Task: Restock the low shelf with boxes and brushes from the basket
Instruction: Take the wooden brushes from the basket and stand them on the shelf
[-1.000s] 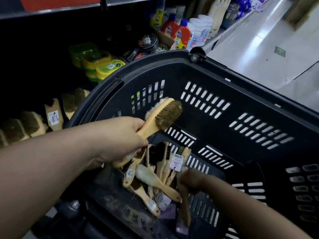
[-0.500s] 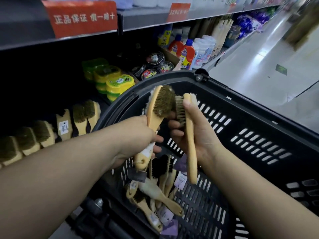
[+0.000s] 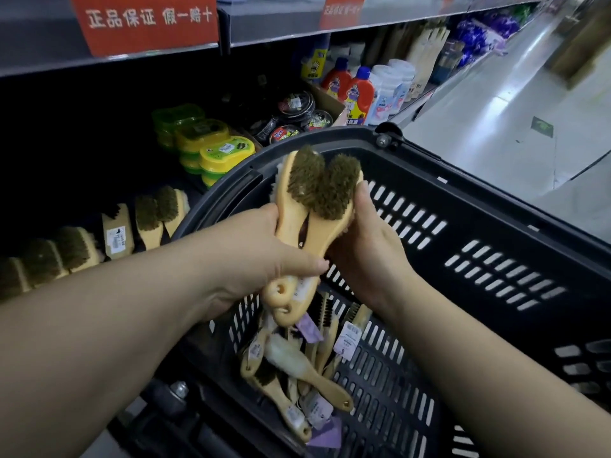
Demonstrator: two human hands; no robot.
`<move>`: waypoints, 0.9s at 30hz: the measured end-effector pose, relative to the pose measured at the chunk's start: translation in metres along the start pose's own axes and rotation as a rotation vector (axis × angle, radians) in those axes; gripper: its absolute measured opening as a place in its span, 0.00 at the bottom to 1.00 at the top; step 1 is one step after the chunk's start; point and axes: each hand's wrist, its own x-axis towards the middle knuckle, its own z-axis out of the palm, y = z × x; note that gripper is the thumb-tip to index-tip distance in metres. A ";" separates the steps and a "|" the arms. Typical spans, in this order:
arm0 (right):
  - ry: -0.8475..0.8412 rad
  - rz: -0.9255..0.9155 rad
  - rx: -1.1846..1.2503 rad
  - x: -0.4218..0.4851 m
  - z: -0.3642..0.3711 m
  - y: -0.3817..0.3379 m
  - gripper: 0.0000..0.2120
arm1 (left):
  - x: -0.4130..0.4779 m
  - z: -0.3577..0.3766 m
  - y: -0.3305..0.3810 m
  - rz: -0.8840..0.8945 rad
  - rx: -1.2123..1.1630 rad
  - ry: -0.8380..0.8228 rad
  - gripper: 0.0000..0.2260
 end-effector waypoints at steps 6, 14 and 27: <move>-0.191 0.417 -1.088 -0.018 -0.063 0.089 0.12 | -0.001 0.000 0.000 -0.027 0.011 0.051 0.06; -0.394 0.466 -1.587 -0.053 -0.074 0.165 0.32 | -0.004 0.001 0.004 -0.105 -0.119 0.009 0.05; -0.247 0.320 -0.029 -0.026 -0.020 -0.008 0.18 | 0.003 0.004 0.003 -0.069 -0.198 0.113 0.07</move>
